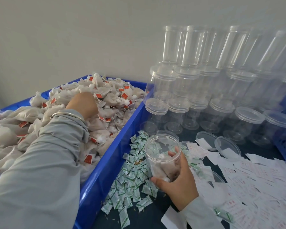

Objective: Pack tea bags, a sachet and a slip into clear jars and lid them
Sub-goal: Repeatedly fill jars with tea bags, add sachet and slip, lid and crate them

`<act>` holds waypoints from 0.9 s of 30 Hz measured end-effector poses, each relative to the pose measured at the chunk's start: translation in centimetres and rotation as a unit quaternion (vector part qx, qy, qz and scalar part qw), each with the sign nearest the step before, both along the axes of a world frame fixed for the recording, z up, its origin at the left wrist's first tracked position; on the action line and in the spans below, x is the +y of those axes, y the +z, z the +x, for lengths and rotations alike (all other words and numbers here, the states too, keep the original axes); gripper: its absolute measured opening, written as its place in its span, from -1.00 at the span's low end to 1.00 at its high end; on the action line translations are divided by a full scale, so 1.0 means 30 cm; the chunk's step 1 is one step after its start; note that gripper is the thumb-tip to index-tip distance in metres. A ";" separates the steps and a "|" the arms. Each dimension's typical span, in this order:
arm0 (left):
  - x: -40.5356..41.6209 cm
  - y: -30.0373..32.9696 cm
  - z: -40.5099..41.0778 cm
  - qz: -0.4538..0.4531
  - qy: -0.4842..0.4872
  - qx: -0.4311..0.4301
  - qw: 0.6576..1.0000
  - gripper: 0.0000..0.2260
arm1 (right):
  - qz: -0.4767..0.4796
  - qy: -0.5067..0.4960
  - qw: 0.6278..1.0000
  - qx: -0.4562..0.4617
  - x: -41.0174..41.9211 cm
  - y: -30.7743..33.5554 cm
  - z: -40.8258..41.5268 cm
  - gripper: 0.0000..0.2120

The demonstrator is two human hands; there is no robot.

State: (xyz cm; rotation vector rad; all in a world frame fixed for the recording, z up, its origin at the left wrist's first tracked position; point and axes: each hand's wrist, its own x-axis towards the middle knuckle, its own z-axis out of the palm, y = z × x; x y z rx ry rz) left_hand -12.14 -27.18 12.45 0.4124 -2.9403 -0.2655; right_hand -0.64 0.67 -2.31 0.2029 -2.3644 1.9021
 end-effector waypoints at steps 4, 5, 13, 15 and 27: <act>0.029 0.027 0.002 0.003 -0.027 0.035 0.999 -0.72 | 0.000 0.001 1.000 -0.001 0.000 -0.001 -0.001 -0.12; 0.038 0.036 0.002 0.023 -0.031 0.048 0.998 -0.70 | -0.001 0.001 1.000 0.000 0.001 -0.002 -0.002 -0.13; 0.103 0.038 0.016 0.403 -0.086 0.169 0.895 -0.69 | -0.013 0.005 1.000 0.012 0.000 -0.004 -0.005 -0.15; 0.132 0.048 0.028 0.487 -0.144 0.155 0.848 -0.81 | -0.017 0.005 1.000 0.014 -0.001 -0.004 -0.006 -0.15; 0.299 0.021 0.108 0.530 -0.369 0.009 0.764 -0.90 | -0.025 0.008 1.000 0.009 0.001 -0.001 -0.006 -0.10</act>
